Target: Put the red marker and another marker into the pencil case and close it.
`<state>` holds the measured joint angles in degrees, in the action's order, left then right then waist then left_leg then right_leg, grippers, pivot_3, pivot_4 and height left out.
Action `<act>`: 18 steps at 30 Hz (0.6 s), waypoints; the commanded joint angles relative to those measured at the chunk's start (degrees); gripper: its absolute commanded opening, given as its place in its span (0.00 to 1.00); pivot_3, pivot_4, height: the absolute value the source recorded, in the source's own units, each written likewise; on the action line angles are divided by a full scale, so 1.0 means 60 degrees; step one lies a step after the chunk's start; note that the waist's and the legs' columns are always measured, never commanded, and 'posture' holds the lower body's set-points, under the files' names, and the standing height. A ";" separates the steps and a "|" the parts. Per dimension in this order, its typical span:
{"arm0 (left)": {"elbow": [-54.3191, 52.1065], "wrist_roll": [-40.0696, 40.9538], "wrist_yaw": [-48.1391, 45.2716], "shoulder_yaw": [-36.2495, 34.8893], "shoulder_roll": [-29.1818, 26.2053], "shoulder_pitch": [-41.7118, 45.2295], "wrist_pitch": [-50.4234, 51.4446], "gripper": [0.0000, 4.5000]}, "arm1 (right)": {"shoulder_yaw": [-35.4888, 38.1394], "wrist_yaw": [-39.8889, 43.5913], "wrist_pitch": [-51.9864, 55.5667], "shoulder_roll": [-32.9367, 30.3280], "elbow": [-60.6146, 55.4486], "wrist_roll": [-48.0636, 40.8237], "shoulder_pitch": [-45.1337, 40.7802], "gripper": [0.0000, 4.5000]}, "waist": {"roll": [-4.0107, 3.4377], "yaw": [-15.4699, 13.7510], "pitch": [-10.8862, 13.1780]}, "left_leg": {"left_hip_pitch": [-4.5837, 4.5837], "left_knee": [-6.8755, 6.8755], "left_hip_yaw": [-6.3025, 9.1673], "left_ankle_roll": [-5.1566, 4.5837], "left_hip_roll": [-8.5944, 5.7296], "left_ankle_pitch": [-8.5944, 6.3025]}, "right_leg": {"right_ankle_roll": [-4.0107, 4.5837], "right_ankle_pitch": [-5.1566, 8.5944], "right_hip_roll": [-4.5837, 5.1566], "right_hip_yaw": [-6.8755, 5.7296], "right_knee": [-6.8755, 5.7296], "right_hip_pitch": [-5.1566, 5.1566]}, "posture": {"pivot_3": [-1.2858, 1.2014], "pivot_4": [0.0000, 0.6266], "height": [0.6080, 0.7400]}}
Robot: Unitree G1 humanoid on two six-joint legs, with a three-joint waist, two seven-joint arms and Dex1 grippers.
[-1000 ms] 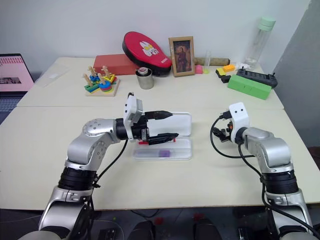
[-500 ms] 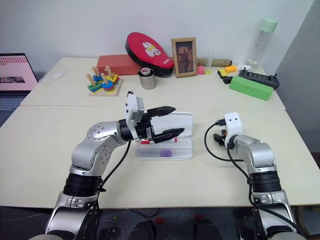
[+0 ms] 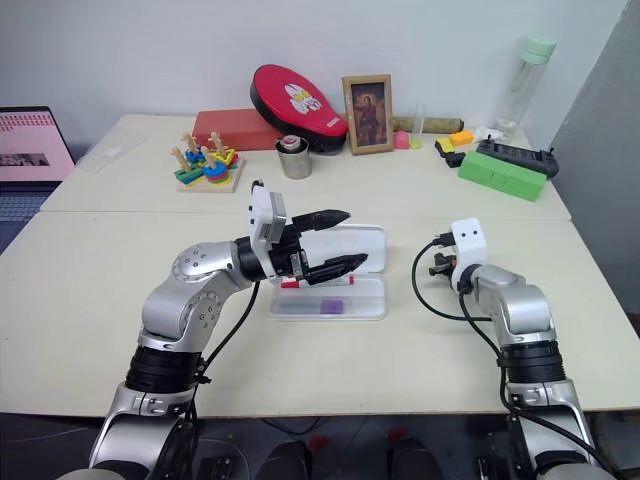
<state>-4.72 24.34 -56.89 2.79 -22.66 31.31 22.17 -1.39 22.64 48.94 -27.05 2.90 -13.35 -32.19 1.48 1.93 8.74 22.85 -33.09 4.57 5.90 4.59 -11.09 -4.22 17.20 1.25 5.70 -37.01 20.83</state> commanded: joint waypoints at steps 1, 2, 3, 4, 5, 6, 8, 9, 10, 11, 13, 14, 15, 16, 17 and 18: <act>-0.0664 0.0354 -0.0219 -0.0636 -0.0835 -0.0632 0.0160 1.00 | -0.0515 0.2762 -0.1585 -0.0975 -0.1297 -0.0564 -0.0035 0.06 | -0.0003 0.0022 0.0002 | 0.0000 0.0006 0.0000 0.0000 0.0000 0.0000 | 0.0000 0.0000 0.0000 0.0000 0.0005 0.0002 | 0.52 0.24 1.00; -0.0707 0.0398 -0.0280 -0.0757 -0.1066 -0.0795 0.0162 1.00 | -0.0669 0.3353 -0.1742 -0.1160 -0.1517 -0.0750 -0.0017 0.06 | -0.0003 0.0061 0.0002 | -0.0002 0.0009 0.0000 -0.0001 0.0001 -0.0001 | 0.0000 0.0001 -0.0001 0.0000 0.0006 0.0005 | 0.52 0.24 1.00; -0.0745 0.0432 -0.0342 -0.0867 -0.1280 -0.0944 0.0158 1.00 | -0.0820 0.3842 -0.1767 -0.1311 -0.1674 -0.0902 -0.0027 0.06 | -0.0002 0.0072 0.0002 | -0.0004 0.0013 0.0002 -0.0002 0.0003 -0.0001 | -0.0001 0.0001 -0.0003 -0.0002 0.0006 0.0004 | 0.52 0.24 1.00; -0.0813 0.0498 -0.0469 -0.0992 -0.1509 -0.1122 0.0202 1.00 | -0.1003 0.4246 -0.1829 -0.1400 -0.1740 -0.0947 -0.0086 0.06 | -0.0002 0.0082 0.0002 | -0.0003 0.0013 0.0003 -0.0002 0.0004 -0.0001 | -0.0001 0.0001 -0.0003 -0.0004 0.0006 0.0004 | 0.52 0.24 1.00; -0.0879 0.0572 -0.0524 -0.1119 -0.1679 -0.1266 0.0231 1.00 | -0.1193 0.4518 -0.1857 -0.1440 -0.1702 -0.0930 -0.0188 0.06 | -0.0002 0.0106 0.0002 | -0.0003 0.0013 0.0003 -0.0002 0.0003 -0.0001 | -0.0001 0.0002 -0.0003 -0.0003 0.0008 0.0004 | 0.52 0.24 1.00; -0.0956 0.0689 -0.0559 -0.1270 -0.1836 -0.1414 0.0260 1.00 | -0.1440 0.4741 -0.1930 -0.1424 -0.1620 -0.0842 -0.0329 0.06 | -0.0002 0.0127 0.0002 | -0.0006 0.0012 0.0003 -0.0002 0.0004 -0.0001 | -0.0001 0.0002 -0.0002 -0.0002 0.0007 -0.0001 | 0.52 0.24 1.00; -0.1144 0.0895 -0.0635 -0.1455 -0.2128 -0.1699 0.0379 1.00 | -0.1879 0.5069 -0.2036 -0.1335 -0.1465 -0.0662 -0.0578 0.06 | -0.0002 0.0158 0.0003 | -0.0006 0.0007 0.0003 -0.0001 0.0004 -0.0001 | -0.0002 0.0002 -0.0002 -0.0002 0.0006 -0.0002 | 0.52 0.24 1.00; -0.1273 0.0957 -0.0739 -0.1500 -0.2320 -0.1913 0.0447 1.00 | -0.2176 0.5247 -0.2105 -0.1290 -0.1410 -0.0518 -0.0689 0.06 | -0.0002 0.0169 0.0004 | -0.0004 0.0003 0.0003 -0.0001 0.0004 -0.0001 | -0.0003 0.0003 -0.0002 -0.0003 0.0004 -0.0001 | 0.52 0.24 1.00; -0.1400 0.0997 -0.0837 -0.1510 -0.2512 -0.2126 0.0538 1.00 | -0.2423 0.5367 -0.2165 -0.1240 -0.1348 -0.0391 -0.0765 0.06 | -0.0003 0.0178 0.0005 | -0.0004 0.0003 0.0003 -0.0001 0.0005 -0.0001 | -0.0004 0.0002 -0.0001 -0.0002 0.0006 -0.0001 | 0.52 0.24 1.00; -0.1481 0.0969 -0.0891 -0.1529 -0.2661 -0.2301 0.0501 1.00 | -0.2634 0.5430 -0.2198 -0.1168 -0.1262 -0.0278 -0.0840 0.06 | -0.0003 0.0169 0.0004 | -0.0005 0.0001 0.0002 -0.0001 0.0004 0.0000 | -0.0004 0.0003 -0.0001 -0.0002 0.0004 0.0000 | 0.52 0.24 1.00; -0.1586 0.1001 -0.0869 -0.1610 -0.2822 -0.2501 0.0462 1.00 | -0.2896 0.5470 -0.2255 -0.1031 -0.1051 -0.0112 -0.0950 0.06 | -0.0002 0.0157 0.0004 | -0.0007 0.0002 0.0003 -0.0001 0.0006 -0.0001 | -0.0004 0.0003 -0.0001 -0.0003 0.0004 -0.0001 | 0.52 0.24 1.00; -0.1658 0.1054 -0.0840 -0.1690 -0.2903 -0.2592 0.0488 1.00 | -0.3042 0.5522 -0.2307 -0.0963 -0.0936 -0.0003 -0.0993 0.06 | -0.0002 0.0118 0.0004 | -0.0006 0.0003 0.0003 -0.0001 0.0006 0.0000 | -0.0004 0.0002 -0.0001 -0.0003 0.0003 0.0001 | 0.52 0.24 1.00; -0.1716 0.1091 -0.0776 -0.1761 -0.2940 -0.2647 0.0533 1.00 | -0.3144 0.5556 -0.2337 -0.0889 -0.0817 0.0083 -0.1026 0.06 | 0.0003 0.0094 0.0002 | -0.0003 0.0003 0.0003 0.0000 0.0005 0.0000 | -0.0003 0.0002 -0.0001 -0.0006 0.0002 0.0003 | 0.52 0.24 1.00; -0.1773 0.1141 -0.0732 -0.1823 -0.2980 -0.2699 0.0603 1.00 | -0.3242 0.5578 -0.2359 -0.0821 -0.0705 0.0160 -0.1053 0.06 | 0.0002 0.0072 0.0002 | -0.0001 0.0003 0.0003 0.0000 0.0006 -0.0001 | -0.0003 0.0002 -0.0001 -0.0006 0.0004 0.0005 | 0.52 0.24 1.00; -0.1827 0.1163 -0.0701 -0.1854 -0.3006 -0.2742 0.0647 1.00 | -0.3352 0.5627 -0.2409 -0.0799 -0.0610 0.0253 -0.1062 0.06 | 0.0003 0.0051 0.0002 | 0.0000 0.0003 0.0003 0.0000 0.0006 0.0000 | -0.0002 0.0002 -0.0001 -0.0005 0.0004 0.0006 | 0.52 0.24 1.00; -0.1863 0.1149 -0.0658 -0.1867 -0.3025 -0.2773 0.0665 1.00 | -0.3474 0.5704 -0.2428 -0.0809 -0.0565 0.0338 -0.1050 0.06 | 0.0003 0.0042 0.0002 | 0.0002 0.0003 0.0003 0.0000 0.0005 0.0000 | -0.0002 0.0002 0.0000 -0.0006 0.0004 0.0009 | 0.52 0.24 1.00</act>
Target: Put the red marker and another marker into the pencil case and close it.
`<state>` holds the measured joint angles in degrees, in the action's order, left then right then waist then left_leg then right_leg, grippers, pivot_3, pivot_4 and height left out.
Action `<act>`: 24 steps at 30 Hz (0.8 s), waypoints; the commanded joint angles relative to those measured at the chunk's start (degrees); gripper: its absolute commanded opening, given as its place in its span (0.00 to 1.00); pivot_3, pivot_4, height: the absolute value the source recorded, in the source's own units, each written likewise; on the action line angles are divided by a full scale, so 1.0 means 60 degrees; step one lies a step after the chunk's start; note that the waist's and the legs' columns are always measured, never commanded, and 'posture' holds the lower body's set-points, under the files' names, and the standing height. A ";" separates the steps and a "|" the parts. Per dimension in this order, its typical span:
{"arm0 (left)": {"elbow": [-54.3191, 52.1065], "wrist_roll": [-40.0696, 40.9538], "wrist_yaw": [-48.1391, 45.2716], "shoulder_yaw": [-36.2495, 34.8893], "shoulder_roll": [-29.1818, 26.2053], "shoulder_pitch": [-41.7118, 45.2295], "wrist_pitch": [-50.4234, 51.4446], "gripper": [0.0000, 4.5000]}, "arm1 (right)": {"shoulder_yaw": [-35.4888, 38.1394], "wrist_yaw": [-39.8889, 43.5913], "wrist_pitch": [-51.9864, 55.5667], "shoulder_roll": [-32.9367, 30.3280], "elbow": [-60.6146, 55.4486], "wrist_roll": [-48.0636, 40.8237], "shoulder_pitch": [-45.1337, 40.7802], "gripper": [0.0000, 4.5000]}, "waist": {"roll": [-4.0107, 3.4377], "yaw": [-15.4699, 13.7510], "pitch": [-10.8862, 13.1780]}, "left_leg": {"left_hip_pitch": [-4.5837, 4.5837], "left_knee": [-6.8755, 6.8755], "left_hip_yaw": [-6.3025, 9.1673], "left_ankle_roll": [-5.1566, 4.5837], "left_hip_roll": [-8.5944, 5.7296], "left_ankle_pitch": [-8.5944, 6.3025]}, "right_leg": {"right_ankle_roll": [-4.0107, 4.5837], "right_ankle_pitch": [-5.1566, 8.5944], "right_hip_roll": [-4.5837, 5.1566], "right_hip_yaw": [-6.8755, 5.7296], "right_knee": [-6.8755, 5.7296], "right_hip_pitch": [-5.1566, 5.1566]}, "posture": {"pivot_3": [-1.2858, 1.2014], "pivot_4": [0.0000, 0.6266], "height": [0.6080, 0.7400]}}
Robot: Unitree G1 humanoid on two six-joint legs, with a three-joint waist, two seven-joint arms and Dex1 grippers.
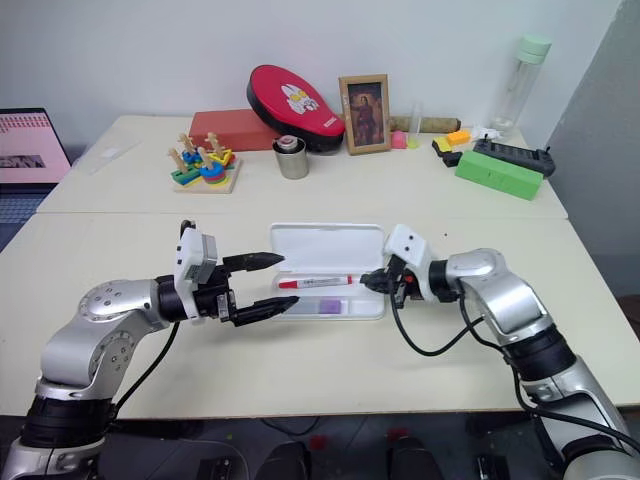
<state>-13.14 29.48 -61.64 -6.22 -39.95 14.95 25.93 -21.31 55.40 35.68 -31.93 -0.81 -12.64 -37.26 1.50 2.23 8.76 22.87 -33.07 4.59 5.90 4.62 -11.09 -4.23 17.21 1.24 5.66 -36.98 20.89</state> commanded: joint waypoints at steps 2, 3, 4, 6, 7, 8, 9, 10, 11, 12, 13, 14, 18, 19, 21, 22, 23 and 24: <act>-0.0524 0.0275 0.0242 -0.0390 -0.0153 -0.0094 0.0053 1.00 | -0.0327 0.0340 -0.0239 0.0041 0.0122 0.0341 -0.0159 0.06 | 0.0000 -0.0034 0.0000 | 0.0000 0.0001 -0.0001 0.0000 0.0000 0.0000 | 0.0000 0.0000 0.0000 0.0001 0.0000 0.0001 | 0.52 0.24 1.00; -0.0558 0.0282 0.0302 -0.0395 -0.0157 -0.0108 0.0063 1.00 | -0.0402 0.0385 -0.0262 0.0057 0.0155 0.0405 -0.0125 0.06 | -0.0001 -0.0042 0.0000 | -0.0002 0.0002 -0.0001 0.0000 0.0000 0.0000 | 0.0000 0.0000 0.0000 0.0001 -0.0001 0.0001 | 0.52 0.24 1.00; -0.0593 0.0298 0.0350 -0.0391 -0.0160 -0.0118 0.0073 1.00 | -0.0448 0.0385 -0.0282 0.0078 0.0212 0.0478 -0.0104 0.06 | -0.0001 -0.0045 0.0000 | -0.0002 0.0002 -0.0002 0.0000 0.0000 0.0000 | 0.0001 0.0000 0.0000 0.0001 -0.0001 0.0001 | 0.52 0.24 1.00; -0.0664 0.0327 0.0422 -0.0379 -0.0170 -0.0149 0.0096 1.00 | -0.0483 0.0397 -0.0361 0.0128 0.0331 0.0604 -0.0068 0.06 | 0.0000 -0.0050 0.0000 | 0.0000 0.0002 -0.0001 0.0000 0.0000 0.0000 | 0.0000 0.0000 0.0000 0.0000 -0.0002 0.0005 | 0.52 0.24 1.00; -0.0686 0.0339 0.0449 -0.0373 -0.0176 -0.0160 0.0109 1.00 | -0.0489 0.0444 -0.0346 0.0133 0.0346 0.0611 -0.0064 0.06 | 0.0000 -0.0053 0.0000 | -0.0001 0.0001 -0.0001 0.0000 0.0000 0.0000 | 0.0000 0.0000 -0.0001 0.0001 -0.0003 0.0004 | 0.52 0.24 1.00; -0.0702 0.0345 0.0474 -0.0366 -0.0182 -0.0166 0.0122 1.00 | -0.0491 0.0506 -0.0348 0.0128 0.0338 0.0619 -0.0057 0.06 | 0.0000 -0.0055 0.0000 | 0.0000 0.0001 -0.0001 0.0000 0.0000 0.0000 | 0.0000 0.0000 0.0000 0.0001 -0.0002 0.0004 | 0.52 0.24 1.00; -0.0713 0.0343 0.0495 -0.0362 -0.0187 -0.0166 0.0134 1.00 | -0.0477 0.0538 -0.0354 0.0131 0.0319 0.0622 -0.0056 0.14 | 0.0000 -0.0055 0.0000 | -0.0001 0.0001 -0.0002 0.0000 0.0000 0.0000 | 0.0000 0.0000 0.0000 0.0001 -0.0002 0.0004 | 0.52 0.24 1.00; -0.0723 0.0345 0.0512 -0.0362 -0.0190 -0.0164 0.0152 1.00 | -0.0431 0.0534 -0.0356 0.0165 0.0313 0.0616 -0.0062 0.22 | 0.0000 -0.0056 0.0000 | -0.0002 0.0001 -0.0002 0.0000 0.0000 0.0000 | 0.0000 0.0000 0.0000 0.0002 -0.0003 0.0003 | 0.52 0.24 1.00; -0.0724 0.0341 0.0526 -0.0359 -0.0190 -0.0153 0.0164 1.00 | -0.0400 0.0524 -0.0369 0.0199 0.0325 0.0623 -0.0074 0.24 | -0.0001 -0.0055 0.0000 | -0.0003 0.0001 -0.0002 0.0000 0.0001 0.0000 | 0.0000 0.0000 -0.0002 0.0001 -0.0003 0.0004 | 0.52 0.24 1.00; -0.0723 0.0337 0.0534 -0.0349 -0.0192 -0.0132 0.0179 1.00 | -0.0377 0.0508 -0.0390 0.0229 0.0345 0.0637 -0.0093 0.29 | -0.0001 -0.0055 0.0000 | -0.0003 0.0001 -0.0002 0.0000 0.0001 0.0000 | 0.0000 0.0000 -0.0002 0.0001 -0.0004 0.0004 | 0.52 0.24 1.00; -0.0719 0.0332 0.0543 -0.0333 -0.0194 -0.0106 0.0193 1.00 | -0.0350 0.0493 -0.0392 0.0262 0.0362 0.0644 -0.0117 0.34 | -0.0001 -0.0055 0.0000 | -0.0003 0.0001 -0.0002 0.0000 0.0001 0.0000 | 0.0000 0.0000 -0.0002 0.0001 -0.0004 0.0004 | 0.52 0.24 1.00; -0.0712 0.0325 0.0553 -0.0313 -0.0194 -0.0075 0.0201 1.00 | -0.0331 0.0509 -0.0397 0.0272 0.0357 0.0652 -0.0134 0.39 | 0.0000 -0.0056 0.0000 | -0.0002 0.0001 -0.0002 0.0000 0.0001 0.0000 | 0.0000 0.0000 -0.0002 0.0001 -0.0003 0.0005 | 0.52 0.24 1.00; -0.0688 0.0329 0.0587 -0.0251 -0.0192 0.0019 0.0227 1.00 | -0.0166 0.0595 -0.0358 0.0293 0.0236 0.0591 -0.0171 0.60 | -0.0001 -0.0058 0.0000 | -0.0001 0.0001 -0.0002 0.0000 0.0001 0.0000 | 0.0000 0.0000 -0.0001 0.0001 -0.0003 0.0005 | 0.52 0.24 1.00; -0.0682 0.0333 0.0587 -0.0249 -0.0192 0.0023 0.0228 1.00 | -0.0096 0.0621 -0.0362 0.0284 0.0187 0.0554 -0.0183 0.65 | 0.0000 -0.0058 0.0000 | -0.0001 0.0002 -0.0002 0.0000 0.0001 0.0000 | 0.0001 0.0000 -0.0001 0.0001 -0.0003 0.0005 | 0.52 0.24 1.00; -0.0668 0.0331 0.0593 -0.0244 -0.0187 0.0033 0.0231 1.00 | 0.0017 0.0644 -0.0371 0.0289 0.0152 0.0503 -0.0217 0.74 | -0.0001 -0.0058 0.0000 | -0.0001 0.0001 -0.0002 0.0000 0.0001 0.0000 | 0.0001 0.0000 -0.0001 0.0001 -0.0003 0.0004 | 0.52 0.24 1.00; -0.0670 0.0335 0.0599 -0.0241 -0.0184 0.0034 0.0244 1.00 | 0.0060 0.0620 -0.0401 0.0299 0.0186 0.0523 -0.0248 0.80 | 0.0000 -0.0058 0.0000 | -0.0001 0.0001 -0.0002 0.0000 0.0001 0.0000 | 0.0001 0.0000 -0.0001 0.0001 -0.0003 0.0004 | 0.52 0.24 1.00; -0.0683 0.0337 0.0615 -0.0231 -0.0173 0.0038 0.0256 1.00 | 0.0088 0.0611 -0.0427 0.0308 0.0238 0.0546 -0.0276 0.86 | 0.0000 -0.0057 0.0000 | -0.0002 0.0001 -0.0002 0.0000 0.0001 0.0000 | 0.0000 0.0000 -0.0001 0.0001 -0.0003 0.0004 | 0.52 0.24 1.00; -0.0694 0.0338 0.0627 -0.0225 -0.0166 0.0040 0.0264 1.00 | 0.0108 0.0609 -0.0444 0.0315 0.0273 0.0567 -0.0292 0.91 | 0.0000 -0.0058 0.0000 | -0.0002 0.0001 -0.0002 0.0000 0.0001 0.0000 | 0.0001 0.0000 -0.0002 0.0001 -0.0003 0.0004 | 0.52 0.24 1.00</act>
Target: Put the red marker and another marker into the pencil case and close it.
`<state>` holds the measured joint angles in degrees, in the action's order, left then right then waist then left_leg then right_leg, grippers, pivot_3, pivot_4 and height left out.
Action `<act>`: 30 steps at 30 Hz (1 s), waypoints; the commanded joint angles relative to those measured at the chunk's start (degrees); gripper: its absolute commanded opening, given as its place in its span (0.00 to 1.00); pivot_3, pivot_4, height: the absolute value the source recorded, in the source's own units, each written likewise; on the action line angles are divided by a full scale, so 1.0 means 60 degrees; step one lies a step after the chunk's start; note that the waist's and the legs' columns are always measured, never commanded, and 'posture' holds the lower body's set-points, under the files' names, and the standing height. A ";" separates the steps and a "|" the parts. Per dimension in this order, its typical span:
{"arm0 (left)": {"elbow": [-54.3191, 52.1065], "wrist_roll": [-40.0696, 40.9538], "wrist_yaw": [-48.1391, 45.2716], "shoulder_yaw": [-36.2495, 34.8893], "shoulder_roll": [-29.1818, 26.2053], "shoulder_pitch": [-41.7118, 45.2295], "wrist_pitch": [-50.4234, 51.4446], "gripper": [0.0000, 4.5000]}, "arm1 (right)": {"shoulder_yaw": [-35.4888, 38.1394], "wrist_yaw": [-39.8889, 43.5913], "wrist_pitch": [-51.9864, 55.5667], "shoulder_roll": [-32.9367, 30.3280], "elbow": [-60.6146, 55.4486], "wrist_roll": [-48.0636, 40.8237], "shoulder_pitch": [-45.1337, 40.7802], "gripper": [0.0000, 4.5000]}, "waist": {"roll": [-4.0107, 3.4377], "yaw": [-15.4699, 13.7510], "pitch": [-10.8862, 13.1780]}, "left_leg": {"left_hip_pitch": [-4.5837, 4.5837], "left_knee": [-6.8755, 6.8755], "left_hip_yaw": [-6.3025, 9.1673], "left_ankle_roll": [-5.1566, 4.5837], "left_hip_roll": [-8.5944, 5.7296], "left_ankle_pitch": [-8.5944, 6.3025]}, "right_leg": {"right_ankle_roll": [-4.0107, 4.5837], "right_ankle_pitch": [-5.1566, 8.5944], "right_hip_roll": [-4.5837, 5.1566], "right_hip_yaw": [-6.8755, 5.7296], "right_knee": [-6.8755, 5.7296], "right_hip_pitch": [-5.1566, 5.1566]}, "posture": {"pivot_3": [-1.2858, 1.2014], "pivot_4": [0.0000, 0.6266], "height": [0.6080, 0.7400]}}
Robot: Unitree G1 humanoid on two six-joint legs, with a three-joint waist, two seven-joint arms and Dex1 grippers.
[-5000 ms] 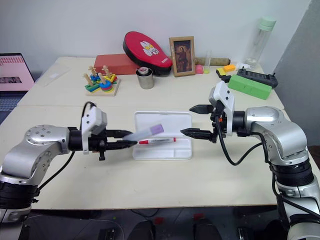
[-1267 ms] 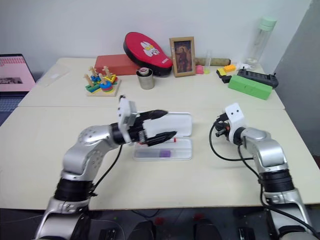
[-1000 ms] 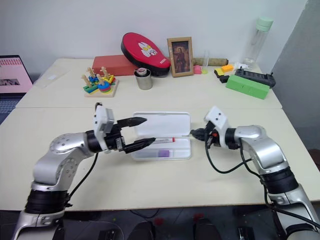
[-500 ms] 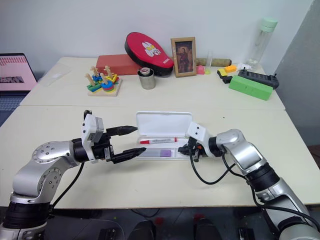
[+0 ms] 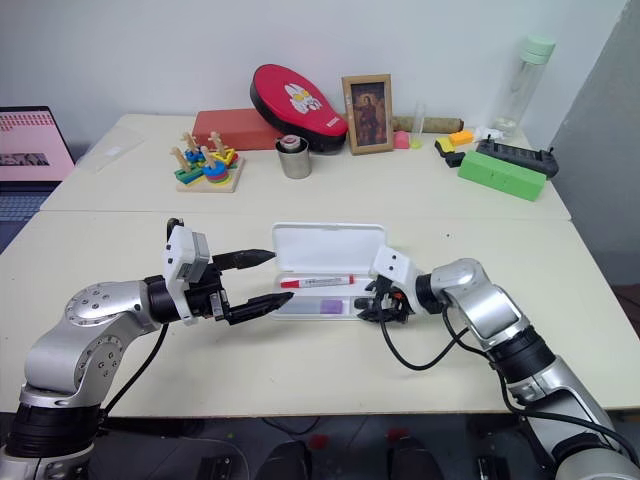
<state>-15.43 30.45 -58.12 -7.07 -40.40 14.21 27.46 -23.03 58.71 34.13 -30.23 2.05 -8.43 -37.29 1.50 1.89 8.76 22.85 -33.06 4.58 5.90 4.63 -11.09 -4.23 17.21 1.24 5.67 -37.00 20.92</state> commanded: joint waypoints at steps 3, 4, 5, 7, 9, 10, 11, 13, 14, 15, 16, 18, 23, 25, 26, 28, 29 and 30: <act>-0.0362 0.0222 0.0121 -0.0134 -0.0064 0.0151 0.0067 1.00 | 0.0576 0.0196 -0.0141 0.0045 -0.0284 -0.0318 -0.0328 0.99 | 0.0000 0.0000 0.0000 | 0.0000 0.0000 0.0000 0.0000 0.0000 0.0000 | 0.0000 0.0000 0.0000 0.0000 0.0000 0.0000 | 0.52 0.24 1.00; -0.0376 0.0228 0.0140 -0.0165 -0.0068 0.0128 0.0081 1.00 | 0.0726 0.0307 -0.0145 0.0079 -0.0389 -0.0517 -0.0339 0.99 | 0.0000 0.0000 0.0000 | 0.0000 0.0000 0.0000 0.0000 0.0000 0.0000 | 0.0000 0.0000 0.0000 0.0000 0.0000 0.0000 | 0.52 0.24 1.00; -0.0390 0.0231 0.0162 -0.0206 -0.0072 0.0096 0.0092 1.00 | 0.0922 0.0420 -0.0056 0.0132 -0.0518 -0.0784 -0.0374 0.99 | 0.0000 -0.0001 0.0000 | 0.0001 0.0000 0.0000 0.0000 0.0000 0.0000 | 0.0000 0.0000 0.0000 0.0000 0.0000 0.0000 | 0.52 0.24 1.00; -0.0437 0.0275 0.0283 -0.0362 -0.0062 -0.0006 0.0142 1.00 | 0.1388 0.0492 0.0152 0.0220 -0.0487 -0.1213 -0.0735 0.99 | -0.0001 0.0001 0.0001 | 0.0001 0.0000 0.0000 0.0000 0.0000 0.0000 | 0.0000 0.0000 0.0000 0.0000 0.0000 0.0000 | 0.52 0.24 1.00; -0.0428 0.0420 0.0681 -0.0703 0.0096 -0.0095 0.0219 1.00 | 0.1836 0.0430 0.0010 0.0340 0.0374 -0.1331 -0.1553 0.99 | -0.0010 0.0017 0.0008 | 0.0001 0.0000 0.0000 0.0000 0.0000 0.0000 | 0.0000 0.0000 0.0000 0.0001 -0.0002 0.0000 | 0.52 0.24 1.00; -0.0422 0.0500 0.0882 -0.0849 0.0186 -0.0122 0.0241 1.00 | 0.1937 0.0356 -0.0149 0.0385 0.0868 -0.1267 -0.1918 0.99 | -0.0014 0.0057 0.0011 | -0.0001 -0.0002 0.0000 0.0000 0.0000 0.0000 | 0.0000 0.0000 0.0000 0.0002 -0.0005 0.0001 | 0.52 0.24 1.00; -0.0427 0.0583 0.1082 -0.0995 0.0286 -0.0154 0.0251 1.00 | 0.1972 0.0284 -0.0392 0.0427 0.1451 -0.1132 -0.2304 0.99 | -0.0013 0.0069 0.0011 | -0.0001 -0.0003 -0.0002 0.0000 0.0000 0.0000 | -0.0001 -0.0001 0.0000 0.0004 -0.0006 0.0003 | 0.52 0.24 1.00; -0.0471 0.0714 0.1415 -0.1213 0.0457 -0.0214 0.0268 1.00 | 0.2058 -0.0118 -0.1014 0.0635 0.2720 -0.0760 -0.3036 0.99 | -0.0008 0.0070 0.0007 | -0.0011 -0.0002 0.0000 0.0000 0.0003 0.0000 | -0.0001 -0.0001 -0.0001 -0.0001 -0.0007 -0.0003 | 0.52 0.24 1.00; -0.0493 0.0757 0.1556 -0.1297 0.0526 -0.0234 0.0265 1.00 | 0.2132 -0.0375 -0.1275 0.0766 0.3349 -0.0592 -0.3376 0.99 | 0.0003 0.0081 0.0000 | -0.0012 -0.0001 0.0000 -0.0001 0.0003 0.0000 | -0.0001 -0.0001 -0.0001 -0.0001 -0.0006 -0.0004 | 0.52 0.24 1.00; -0.0507 0.0813 0.1714 -0.1397 0.0603 -0.0243 0.0250 1.00 | 0.2208 -0.0618 -0.1502 0.0901 0.4000 -0.0451 -0.3711 0.99 | 0.0003 0.0085 0.0000 | -0.0014 0.0002 0.0000 -0.0001 0.0003 0.0000 | 0.0000 -0.0001 -0.0001 -0.0001 -0.0006 -0.0006 | 0.52 0.24 1.00; -0.0506 0.0869 0.1872 -0.1506 0.0681 -0.0232 0.0244 1.00 | 0.2266 -0.0811 -0.1721 0.1022 0.4680 -0.0322 -0.4056 0.99 | 0.0003 0.0083 0.0000 | -0.0010 0.0003 -0.0001 0.0000 0.0003 0.0000 | 0.0001 -0.0001 -0.0001 -0.0001 -0.0002 -0.0002 | 0.52 0.24 1.00; -0.0514 0.0963 0.2154 -0.1707 0.0793 -0.0223 0.0268 1.00 | 0.2348 -0.0973 -0.2152 0.1224 0.5850 -0.0143 -0.4627 0.96 | -0.0001 0.0073 0.0004 | -0.0006 0.0004 -0.0004 0.0000 0.0000 0.0000 | 0.0002 -0.0002 0.0002 0.0002 -0.0001 -0.0001 | 0.52 0.24 1.00; -0.0687 0.1253 0.2525 -0.2005 0.0870 -0.0427 0.0371 1.00 | 0.2164 -0.1244 -0.3159 0.1610 0.8120 0.0523 -0.5575 0.73 | -0.0002 0.0078 0.0004 | 0.0011 0.0018 -0.0005 0.0000 -0.0002 0.0000 | 0.0006 -0.0004 0.0004 0.0001 -0.0004 0.0026 | 0.52 0.24 1.00; -0.0805 0.1303 0.2574 -0.2001 0.0857 -0.0552 0.0383 1.00 | 0.2138 -0.1584 -0.3345 0.1757 0.8822 0.0809 -0.5866 0.59 | -0.0002 0.0106 0.0004 | 0.0010 0.0025 -0.0005 0.0000 -0.0001 0.0000 | 0.0008 -0.0004 0.0004 0.0001 -0.0003 0.0029 | 0.52 0.24 1.00; -0.0832 0.1311 0.2609 -0.1996 0.0856 -0.0586 0.0378 1.00 | 0.2156 -0.1693 -0.3417 0.1822 0.9039 0.0897 -0.5961 0.56 | -0.0003 0.0118 0.0004 | 0.0010 0.0026 -0.0005 0.0000 -0.0001 0.0000 | 0.0009 -0.0003 0.0004 0.0001 -0.0003 0.0029 | 0.52 0.24 1.00; -0.0885 0.1316 0.2670 -0.1980 0.0859 -0.0647 0.0358 1.00 | 0.2162 -0.1872 -0.3572 0.1941 0.9374 0.1080 -0.6084 0.47 | -0.0003 0.0119 0.0005 | 0.0011 0.0025 -0.0006 0.0001 -0.0002 0.0000 | 0.0009 -0.0003 0.0004 0.0001 -0.0006 0.0030 | 0.52 0.24 1.00; -0.0917 0.1319 0.2693 -0.1970 0.0861 -0.0676 0.0353 1.00 | 0.2116 -0.1926 -0.3677 0.1987 0.9492 0.1204 -0.6098 0.44 | -0.0005 0.0125 0.0006 | 0.0011 0.0025 -0.0006 0.0001 -0.0002 0.0000 | 0.0009 -0.0003 0.0004 0.0001 -0.0007 0.0030 | 0.52 0.24 1.00; -0.0950 0.1336 0.2721 -0.1960 0.0862 -0.0701 0.0354 1.00 | 0.2079 -0.1956 -0.3744 0.2031 0.9625 0.1313 -0.6113 0.36 | -0.0004 0.0142 0.0005 | 0.0010 0.0023 -0.0006 0.0001 -0.0002 0.0000 | 0.0009 -0.0003 0.0004 0.0002 -0.0009 0.0029 | 0.52 0.24 1.00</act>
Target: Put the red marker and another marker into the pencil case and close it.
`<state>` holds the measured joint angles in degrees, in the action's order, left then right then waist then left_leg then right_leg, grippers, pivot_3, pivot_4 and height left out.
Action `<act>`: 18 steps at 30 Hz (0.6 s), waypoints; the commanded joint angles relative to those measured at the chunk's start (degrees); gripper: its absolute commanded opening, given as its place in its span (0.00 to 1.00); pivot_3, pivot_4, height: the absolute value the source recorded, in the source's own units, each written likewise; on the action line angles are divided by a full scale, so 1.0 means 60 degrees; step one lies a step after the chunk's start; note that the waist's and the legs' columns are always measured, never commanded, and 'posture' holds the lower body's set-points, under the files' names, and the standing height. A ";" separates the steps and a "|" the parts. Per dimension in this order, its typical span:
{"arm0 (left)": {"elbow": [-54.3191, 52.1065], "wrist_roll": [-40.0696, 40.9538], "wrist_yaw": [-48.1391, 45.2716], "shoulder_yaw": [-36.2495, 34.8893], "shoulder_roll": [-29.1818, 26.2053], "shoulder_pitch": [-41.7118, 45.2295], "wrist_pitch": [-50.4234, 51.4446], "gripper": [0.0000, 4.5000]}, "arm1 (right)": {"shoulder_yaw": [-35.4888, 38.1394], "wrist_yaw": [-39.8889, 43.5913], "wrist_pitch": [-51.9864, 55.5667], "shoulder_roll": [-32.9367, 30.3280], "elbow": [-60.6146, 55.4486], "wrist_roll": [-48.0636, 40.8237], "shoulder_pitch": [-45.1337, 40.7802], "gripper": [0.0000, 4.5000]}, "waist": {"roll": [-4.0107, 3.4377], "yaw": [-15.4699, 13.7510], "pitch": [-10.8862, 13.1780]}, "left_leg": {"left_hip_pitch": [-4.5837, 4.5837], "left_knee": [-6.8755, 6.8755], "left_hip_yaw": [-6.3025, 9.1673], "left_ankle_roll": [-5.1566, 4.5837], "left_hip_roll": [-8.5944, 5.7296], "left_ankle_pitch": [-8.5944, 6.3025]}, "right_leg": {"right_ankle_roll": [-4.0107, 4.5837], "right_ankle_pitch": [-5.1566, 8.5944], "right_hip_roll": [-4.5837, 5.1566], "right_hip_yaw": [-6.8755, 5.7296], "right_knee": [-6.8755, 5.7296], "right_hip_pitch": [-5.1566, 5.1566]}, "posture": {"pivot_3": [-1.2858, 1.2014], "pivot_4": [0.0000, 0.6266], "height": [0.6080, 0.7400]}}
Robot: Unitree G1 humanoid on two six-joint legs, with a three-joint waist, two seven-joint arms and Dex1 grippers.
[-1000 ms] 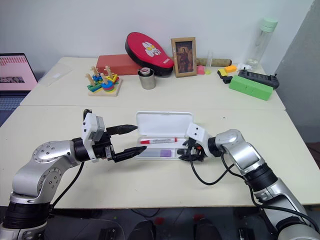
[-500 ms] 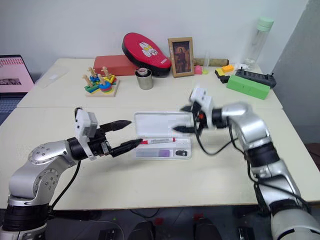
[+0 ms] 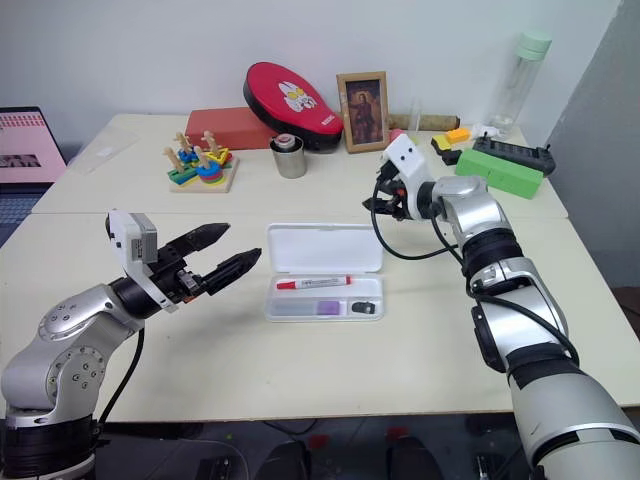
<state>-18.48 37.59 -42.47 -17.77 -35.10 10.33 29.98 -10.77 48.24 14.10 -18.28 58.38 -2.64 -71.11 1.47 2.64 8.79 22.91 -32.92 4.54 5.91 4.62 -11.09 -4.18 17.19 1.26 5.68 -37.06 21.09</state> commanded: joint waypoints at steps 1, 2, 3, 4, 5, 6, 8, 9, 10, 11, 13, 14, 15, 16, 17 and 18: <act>-0.0488 0.0175 0.0143 -0.0170 -0.0024 -0.0082 -0.0062 1.00 | -0.0012 -0.0148 -0.0494 0.0088 0.0335 0.0468 -0.0474 0.29 | 0.0000 0.0023 0.0000 | -0.0001 -0.0002 0.0000 0.0000 0.0000 0.0000 | 0.0000 0.0000 0.0000 0.0000 -0.0002 0.0000 | 0.52 0.24 1.00; -0.0553 0.0202 0.0152 -0.0147 -0.0038 -0.0127 -0.0042 1.00 | -0.0077 -0.0003 -0.0515 0.0132 0.0379 0.0567 -0.0461 0.24 | 0.0000 0.0029 0.0000 | -0.0002 -0.0002 0.0000 0.0000 0.0000 0.0000 | 0.0000 0.0000 -0.0001 0.0000 -0.0005 0.0000 | 0.52 0.24 1.00; -0.0600 0.0226 0.0157 -0.0135 -0.0054 -0.0165 -0.0028 1.00 | -0.0106 0.0109 -0.0526 0.0164 0.0410 0.0635 -0.0459 0.18 | 0.0000 0.0031 0.0000 | -0.0002 -0.0002 0.0000 0.0000 0.0000 0.0000 | 0.0000 0.0000 -0.0001 0.0000 -0.0006 0.0000 | 0.52 0.24 1.00; -0.0627 0.0259 0.0171 -0.0147 -0.0057 -0.0186 -0.0019 1.00 | -0.0140 0.0298 -0.0538 0.0187 0.0366 0.0675 -0.0443 0.16 | -0.0002 0.0036 0.0001 | -0.0003 -0.0002 0.0000 0.0000 0.0000 0.0000 | 0.0000 0.0000 -0.0001 0.0000 -0.0006 0.0000 | 0.52 0.24 1.00; -0.0645 0.0280 0.0181 -0.0155 -0.0058 -0.0207 -0.0010 1.00 | -0.0152 0.0460 -0.0547 0.0199 0.0309 0.0701 -0.0424 0.08 | -0.0002 0.0040 0.0001 | -0.0002 -0.0003 0.0000 0.0000 0.0000 0.0000 | 0.0000 0.0000 -0.0001 0.0000 -0.0006 0.0000 | 0.52 0.24 1.00; -0.0653 0.0294 0.0192 -0.0162 -0.0058 -0.0219 -0.0006 1.00 | -0.0141 0.0564 -0.0562 0.0208 0.0276 0.0728 -0.0415 0.03 | -0.0002 0.0050 0.0001 | -0.0002 -0.0003 0.0000 0.0000 0.0000 0.0000 | 0.0000 0.0000 -0.0001 0.0000 -0.0006 0.0000 | 0.52 0.24 1.00; -0.0674 0.0315 0.0207 -0.0171 -0.0066 -0.0237 0.0004 1.00 | -0.0207 0.0925 -0.0573 0.0187 0.0097 0.0788 -0.0342 0.01 | -0.0002 0.0062 0.0001 | -0.0002 -0.0001 0.0000 0.0000 0.0001 0.0000 | 0.0000 0.0000 -0.0001 -0.0001 -0.0005 0.0000 | 0.52 0.24 1.00; -0.0686 0.0330 0.0207 -0.0177 -0.0074 -0.0247 0.0017 1.00 | -0.0232 0.1076 -0.0567 0.0179 -0.0022 0.0806 -0.0293 0.01 | -0.0002 0.0066 0.0001 | -0.0002 -0.0001 0.0000 0.0000 0.0000 0.0000 | 0.0000 0.0000 -0.0001 0.0000 -0.0005 0.0000 | 0.52 0.24 1.00; -0.0695 0.0338 0.0202 -0.0180 -0.0081 -0.0256 0.0024 1.00 | -0.0247 0.1184 -0.0550 0.0174 -0.0124 0.0810 -0.0256 0.01 | -0.0002 0.0067 0.0001 | -0.0002 -0.0001 0.0000 0.0000 0.0000 0.0000 | 0.0000 0.0000 -0.0001 0.0000 -0.0004 0.0000 | 0.52 0.24 1.00; -0.0720 0.0421 0.0186 -0.0224 -0.0088 -0.0261 0.0072 1.00 | -0.0282 0.1448 -0.0540 0.0161 -0.0393 0.0785 -0.0158 0.01 | -0.0003 0.0068 0.0001 | -0.0001 -0.0001 0.0001 0.0000 0.0000 0.0000 | 0.0000 0.0000 -0.0001 0.0000 -0.0004 0.0000 | 0.52 0.24 1.00; -0.0762 0.0529 0.0147 -0.0279 -0.0115 -0.0280 0.0135 1.00 | -0.0312 0.1803 -0.0380 0.0141 -0.0839 0.0749 -0.0005 0.01 | -0.0004 0.0074 0.0002 | -0.0001 -0.0001 0.0000 0.0000 0.0000 0.0000 | 0.0000 0.0000 -0.0001 -0.0001 -0.0005 0.0001 | 0.52 0.24 1.00; -0.0799 0.0612 0.0061 -0.0266 -0.0187 -0.0346 0.0229 1.00 | -0.0370 0.2044 -0.0324 0.0110 -0.1185 0.0746 0.0131 0.01 | -0.0003 0.0075 0.0002 | -0.0002 0.0000 0.0001 0.0000 0.0001 0.0000 | 0.0000 0.0000 -0.0001 -0.0001 -0.0005 0.0000 | 0.52 0.24 1.00; -0.0838 0.0675 -0.0021 -0.0246 -0.0254 -0.0425 0.0305 1.00 | -0.0412 0.2284 -0.0259 0.0083 -0.1541 0.0711 0.0273 0.01 | -0.0003 0.0075 0.0001 | -0.0001 0.0000 0.0001 0.0000 0.0001 0.0000 | 0.0000 0.0000 -0.0001 -0.0001 -0.0005 0.0001 | 0.52 0.24 1.00; -0.0875 0.0739 -0.0078 -0.0230 -0.0313 -0.0499 0.0365 1.00 | -0.0467 0.2548 -0.0182 0.0039 -0.1951 0.0676 0.0446 0.01 | -0.0002 0.0078 0.0001 | -0.0002 -0.0001 0.0002 0.0000 0.0001 0.0000 | 0.0000 0.0000 -0.0001 -0.0001 -0.0005 0.0000 | 0.52 0.24 1.00; -0.0911 0.0799 -0.0122 -0.0216 -0.0371 -0.0565 0.0418 1.00 | -0.0529 0.2781 -0.0097 -0.0013 -0.2342 0.0656 0.0617 0.01 | -0.0003 0.0074 0.0001 | -0.0002 -0.0001 0.0001 0.0000 0.0001 0.0000 | 0.0000 0.0000 -0.0001 -0.0001 -0.0005 0.0000 | 0.52 0.24 1.00; -0.0939 0.0834 -0.0134 -0.0215 -0.0400 -0.0603 0.0450 1.00 | -0.0559 0.2910 -0.0007 -0.0052 -0.2624 0.0649 0.0742 0.01 | -0.0005 0.0073 0.0002 | -0.0002 -0.0001 0.0001 0.0001 0.0001 0.0000 | 0.0000 0.0000 -0.0001 -0.0001 -0.0005 -0.0002 | 0.52 0.24 1.00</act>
<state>-22.00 40.79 -42.64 -17.82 -36.70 6.85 32.41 -13.81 63.30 13.20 -17.61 47.43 2.13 -67.24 1.44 3.08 8.80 22.90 -32.93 4.55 5.91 4.62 -11.09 -4.18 17.19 1.26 5.67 -37.08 21.07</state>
